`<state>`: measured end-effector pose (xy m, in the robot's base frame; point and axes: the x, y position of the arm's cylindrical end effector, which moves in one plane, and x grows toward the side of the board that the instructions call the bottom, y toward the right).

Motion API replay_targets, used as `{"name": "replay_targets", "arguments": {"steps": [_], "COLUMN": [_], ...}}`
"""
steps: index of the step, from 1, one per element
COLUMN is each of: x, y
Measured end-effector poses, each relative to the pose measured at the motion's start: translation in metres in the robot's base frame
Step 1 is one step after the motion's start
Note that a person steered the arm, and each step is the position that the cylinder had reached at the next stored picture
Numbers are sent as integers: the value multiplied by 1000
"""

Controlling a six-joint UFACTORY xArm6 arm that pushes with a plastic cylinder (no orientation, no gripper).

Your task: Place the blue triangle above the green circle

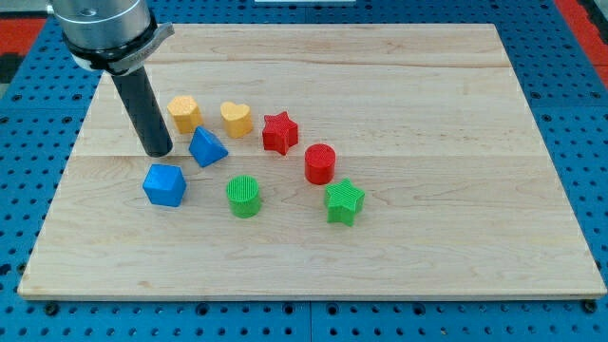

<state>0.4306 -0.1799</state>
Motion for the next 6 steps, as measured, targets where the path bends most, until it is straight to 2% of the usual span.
{"name": "replay_targets", "arguments": {"steps": [1,3,5,6], "x": [-15,-13,11,7], "y": [0,77,91,53]}}
